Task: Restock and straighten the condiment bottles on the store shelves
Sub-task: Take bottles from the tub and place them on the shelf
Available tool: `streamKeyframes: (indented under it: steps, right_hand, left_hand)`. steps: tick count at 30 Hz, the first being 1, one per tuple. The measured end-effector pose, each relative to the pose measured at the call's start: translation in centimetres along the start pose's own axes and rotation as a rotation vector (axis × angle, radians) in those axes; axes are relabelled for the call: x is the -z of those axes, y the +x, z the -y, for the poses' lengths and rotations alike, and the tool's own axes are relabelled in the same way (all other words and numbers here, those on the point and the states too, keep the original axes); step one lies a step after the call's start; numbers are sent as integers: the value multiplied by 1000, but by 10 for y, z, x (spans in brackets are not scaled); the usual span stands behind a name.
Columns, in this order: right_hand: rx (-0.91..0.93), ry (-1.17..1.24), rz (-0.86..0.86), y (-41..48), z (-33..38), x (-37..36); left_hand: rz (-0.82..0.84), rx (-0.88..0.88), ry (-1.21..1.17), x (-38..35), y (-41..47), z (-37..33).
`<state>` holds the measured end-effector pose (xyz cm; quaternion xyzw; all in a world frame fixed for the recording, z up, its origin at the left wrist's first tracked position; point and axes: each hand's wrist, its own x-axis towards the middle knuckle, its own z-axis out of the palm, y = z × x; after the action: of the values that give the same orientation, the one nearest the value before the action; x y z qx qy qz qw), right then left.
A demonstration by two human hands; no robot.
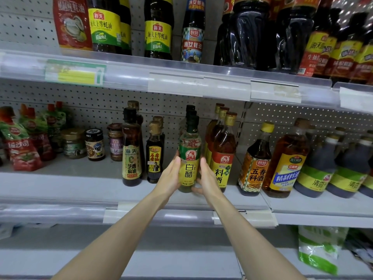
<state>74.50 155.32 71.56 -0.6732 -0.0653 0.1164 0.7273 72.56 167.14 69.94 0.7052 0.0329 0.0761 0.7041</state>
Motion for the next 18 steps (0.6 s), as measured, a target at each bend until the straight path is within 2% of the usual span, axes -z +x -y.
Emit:
streamKeyframes:
  steps: [12, 18]
  right_hand:
    - [40, -120, -37, -9, 7, 1]
    - [103, -212, -16, -41, 18, 4]
  left_hand:
    - [-15, -38, 66, 1, -25, -24]
    - [-38, -79, 99, -5, -67, -49]
